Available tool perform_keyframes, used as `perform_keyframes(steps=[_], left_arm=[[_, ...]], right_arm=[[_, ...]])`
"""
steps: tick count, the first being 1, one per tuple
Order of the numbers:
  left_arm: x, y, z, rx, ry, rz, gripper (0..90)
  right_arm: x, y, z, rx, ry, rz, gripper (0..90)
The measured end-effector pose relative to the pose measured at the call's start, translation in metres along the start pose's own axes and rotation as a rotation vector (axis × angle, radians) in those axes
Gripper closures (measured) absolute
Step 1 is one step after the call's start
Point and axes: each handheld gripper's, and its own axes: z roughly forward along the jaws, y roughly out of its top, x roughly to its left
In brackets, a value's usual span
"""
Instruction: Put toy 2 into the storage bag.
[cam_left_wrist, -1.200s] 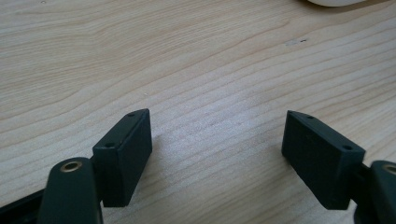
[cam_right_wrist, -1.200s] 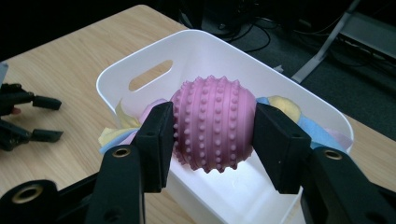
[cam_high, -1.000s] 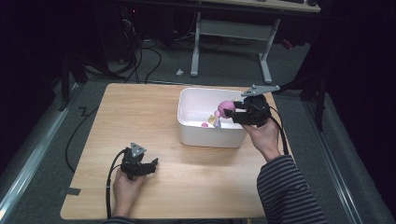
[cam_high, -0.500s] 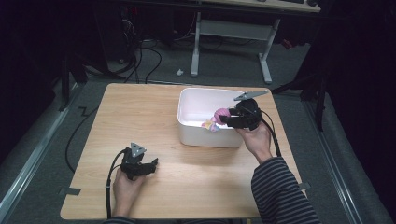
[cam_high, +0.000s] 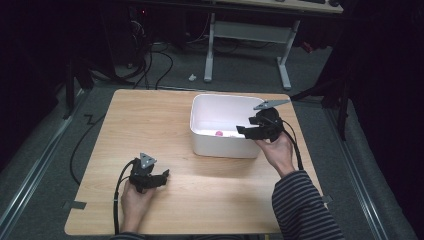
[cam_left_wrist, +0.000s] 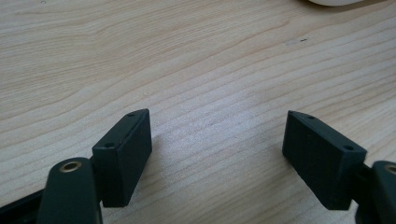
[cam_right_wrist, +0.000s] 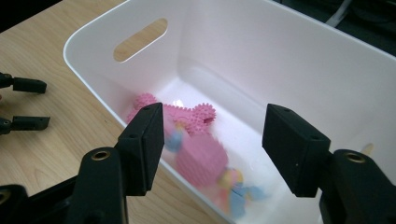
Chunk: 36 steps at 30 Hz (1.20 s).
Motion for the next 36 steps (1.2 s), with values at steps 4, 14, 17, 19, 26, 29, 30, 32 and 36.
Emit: perform_keyframes(steps=[4,14,17,19,26,29,30,32,36], left_arm=[[0.0,0.0,0.0,-0.001,0.001,-0.001,24.0],[0.0,0.0,0.0,-0.001,0.001,-0.001,23.9],[0.0,0.0,0.0,-0.001,0.0,-0.001,24.0],[0.0,0.0,0.0,-0.001,0.0,-0.001,24.0],[0.0,0.0,0.0,-0.001,0.0,-0.002,24.0],[0.0,0.0,0.0,-0.001,0.0,-0.002,24.0],[0.0,0.0,0.0,-0.001,0.0,-0.001,24.0],[0.0,0.0,0.0,-0.001,0.0,-0.001,24.0],[0.0,0.0,0.0,-0.001,0.0,-0.001,24.0]], right_arm=[[-0.004,-0.01,-0.014,-0.045,-0.012,0.007,38.6],[-0.012,-0.036,-0.056,-0.105,-0.078,0.012,39.8],[-0.016,-0.044,-0.065,-0.119,-0.074,0.034,40.1],[-0.018,-0.049,-0.07,-0.113,-0.089,0.037,40.2],[-0.014,-0.056,-0.084,-0.106,-0.12,0.041,40.6],[-0.013,-0.061,-0.088,-0.107,-0.121,0.038,40.6],[-0.013,-0.063,-0.089,-0.103,-0.125,0.043,40.6],[-0.015,-0.068,-0.092,-0.102,-0.132,0.05,40.6],[-0.014,-0.074,-0.101,-0.11,-0.146,0.051,40.5]])
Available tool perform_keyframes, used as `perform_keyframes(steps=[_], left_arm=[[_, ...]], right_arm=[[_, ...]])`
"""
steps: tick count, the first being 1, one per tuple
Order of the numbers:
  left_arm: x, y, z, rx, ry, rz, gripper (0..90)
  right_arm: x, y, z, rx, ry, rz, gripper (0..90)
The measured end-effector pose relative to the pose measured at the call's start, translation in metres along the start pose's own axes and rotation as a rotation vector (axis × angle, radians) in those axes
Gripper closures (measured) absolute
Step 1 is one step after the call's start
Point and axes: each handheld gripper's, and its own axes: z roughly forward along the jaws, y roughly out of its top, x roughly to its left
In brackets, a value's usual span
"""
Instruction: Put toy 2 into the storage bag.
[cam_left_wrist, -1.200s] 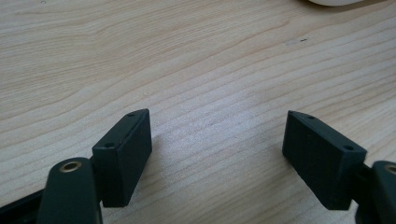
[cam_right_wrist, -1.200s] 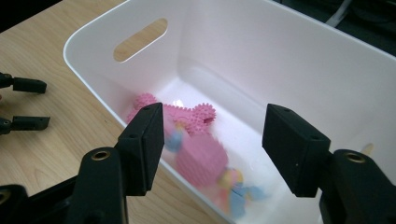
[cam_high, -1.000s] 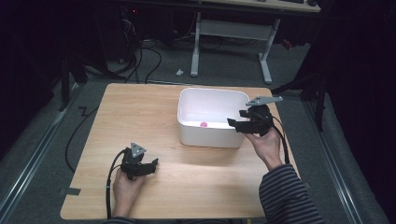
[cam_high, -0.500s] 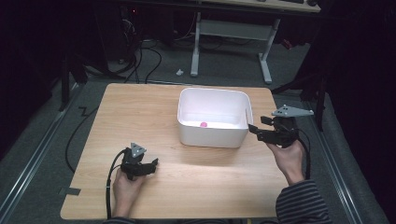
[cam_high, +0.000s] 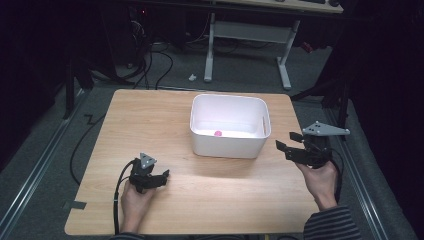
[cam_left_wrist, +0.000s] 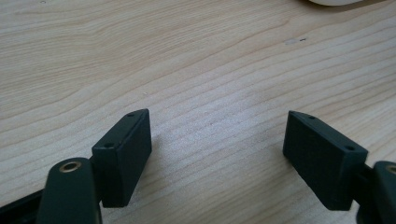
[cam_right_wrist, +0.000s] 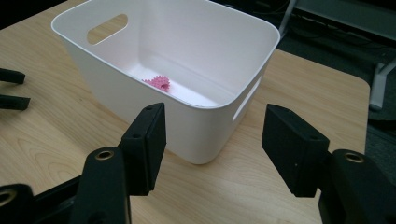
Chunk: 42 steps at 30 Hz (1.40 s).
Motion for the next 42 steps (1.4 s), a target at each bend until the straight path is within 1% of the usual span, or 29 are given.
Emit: perform_keyframes(steps=[1,4,7,9,11,16,21,25,30,36,39,42], left_arm=[[0.0,0.0,0.0,0.0,0.0,0.0,24.0],[0.0,0.0,0.0,0.0,0.0,-0.001,24.0],[0.0,0.0,0.0,0.0,0.0,0.0,24.0],[0.0,0.0,0.0,0.0,0.0,0.0,24.0],[0.0,0.0,0.0,0.0,0.0,0.0,24.0],[0.0,0.0,0.0,0.0,0.0,0.0,24.0],[0.0,0.0,0.0,0.0,0.0,0.0,24.0],[0.0,0.0,0.0,0.0,0.0,0.0,24.0],[0.0,0.0,0.0,0.0,0.0,0.0,24.0],[0.0,0.0,0.0,0.0,0.001,0.0,24.0],[0.0,0.0,0.0,0.0,0.002,0.0,24.0],[0.0,0.0,0.0,0.0,0.001,-0.001,24.0]], right_arm=[[0.0,-0.001,-0.002,-0.006,-0.003,-0.009,40.6],[0.002,-0.003,-0.008,-0.009,-0.017,-0.017,40.6],[0.001,-0.009,-0.01,-0.013,-0.021,-0.012,40.7],[0.001,-0.014,-0.011,-0.013,-0.019,0.008,40.6],[0.0,-0.018,-0.014,-0.013,-0.031,0.005,40.6],[-0.002,-0.032,-0.019,-0.029,-0.028,0.035,40.7],[-0.005,-0.044,-0.02,-0.046,-0.012,0.049,40.5],[-0.004,-0.052,-0.018,-0.045,-0.008,0.053,40.5],[-0.003,-0.063,-0.016,-0.05,-0.004,0.077,40.5],[-0.005,-0.075,-0.012,-0.064,0.008,0.088,40.5],[-0.006,-0.079,-0.007,-0.064,0.018,0.102,40.5],[-0.005,-0.083,-0.004,-0.067,0.015,0.104,40.6]])
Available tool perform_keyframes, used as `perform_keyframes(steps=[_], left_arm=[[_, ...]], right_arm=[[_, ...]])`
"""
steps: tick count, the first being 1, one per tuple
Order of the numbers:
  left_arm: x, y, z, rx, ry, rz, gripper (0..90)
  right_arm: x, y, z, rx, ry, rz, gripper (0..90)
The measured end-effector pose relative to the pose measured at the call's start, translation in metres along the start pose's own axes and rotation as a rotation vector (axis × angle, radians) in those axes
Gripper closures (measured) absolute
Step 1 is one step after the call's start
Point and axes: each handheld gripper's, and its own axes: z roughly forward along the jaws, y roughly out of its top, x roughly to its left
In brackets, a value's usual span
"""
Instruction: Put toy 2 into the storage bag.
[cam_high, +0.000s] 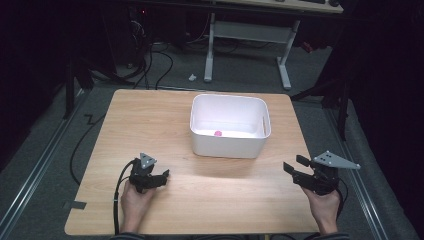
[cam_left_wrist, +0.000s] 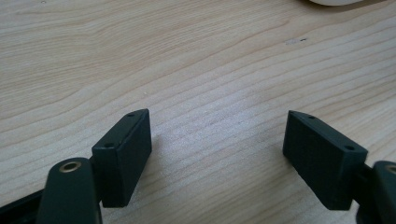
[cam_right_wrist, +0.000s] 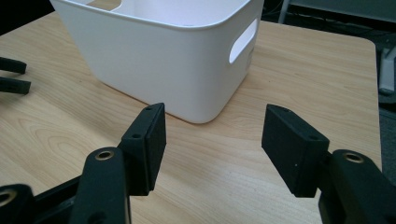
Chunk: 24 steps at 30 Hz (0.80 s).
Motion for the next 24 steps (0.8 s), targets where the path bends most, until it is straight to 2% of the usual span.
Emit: perform_keyframes(steps=[24], left_arm=[[0.0,0.0,0.0,0.0,0.0,0.0,24.0]], right_arm=[[0.003,-0.03,0.045,0.084,0.024,0.055,41.0]])
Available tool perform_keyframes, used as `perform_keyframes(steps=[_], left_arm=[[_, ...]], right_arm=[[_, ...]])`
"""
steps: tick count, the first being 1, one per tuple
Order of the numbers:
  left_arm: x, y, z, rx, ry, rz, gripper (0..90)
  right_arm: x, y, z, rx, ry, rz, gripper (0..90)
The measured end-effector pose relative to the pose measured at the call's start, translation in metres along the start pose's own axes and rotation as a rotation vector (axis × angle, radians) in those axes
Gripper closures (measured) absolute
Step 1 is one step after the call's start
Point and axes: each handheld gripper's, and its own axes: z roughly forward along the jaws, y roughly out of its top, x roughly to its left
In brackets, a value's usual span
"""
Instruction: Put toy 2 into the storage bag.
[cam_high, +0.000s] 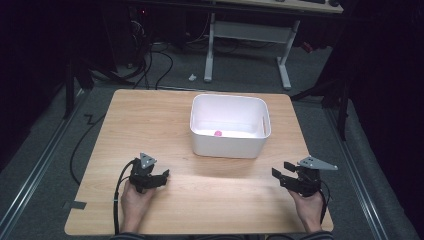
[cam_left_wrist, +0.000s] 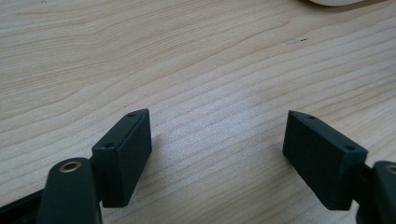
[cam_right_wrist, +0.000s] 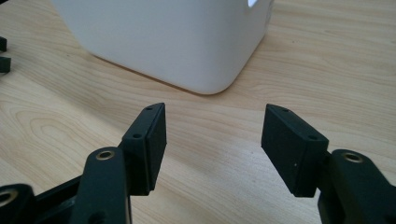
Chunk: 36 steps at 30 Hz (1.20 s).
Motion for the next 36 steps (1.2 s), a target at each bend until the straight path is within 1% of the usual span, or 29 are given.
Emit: perform_keyframes(steps=[8,16,18,22,26,33,36], left_arm=[[0.0,0.0,0.0,0.0,0.0,-0.001,24.0],[0.0,0.0,0.0,0.0,0.0,0.0,24.1],[0.0,0.0,0.0,0.0,0.0,0.0,24.0],[0.0,0.0,0.0,0.0,0.0,0.0,24.0],[0.0,0.0,0.0,0.0,0.0,0.0,23.9],[0.0,0.0,0.0,0.0,0.0,0.0,23.9],[0.0,0.0,0.0,0.0,0.0,0.001,23.9]], right_arm=[[0.001,-0.004,0.018,0.042,0.009,0.007,41.1],[0.006,-0.005,0.03,0.053,0.017,-0.014,41.1],[0.007,-0.006,0.033,0.055,0.019,-0.008,41.0],[0.008,-0.009,0.039,0.066,0.021,-0.02,41.0],[0.009,-0.012,0.045,0.073,0.02,-0.015,40.9],[0.012,-0.016,0.055,0.088,0.023,-0.037,40.8],[0.013,-0.017,0.059,0.089,0.022,-0.039,40.6]])
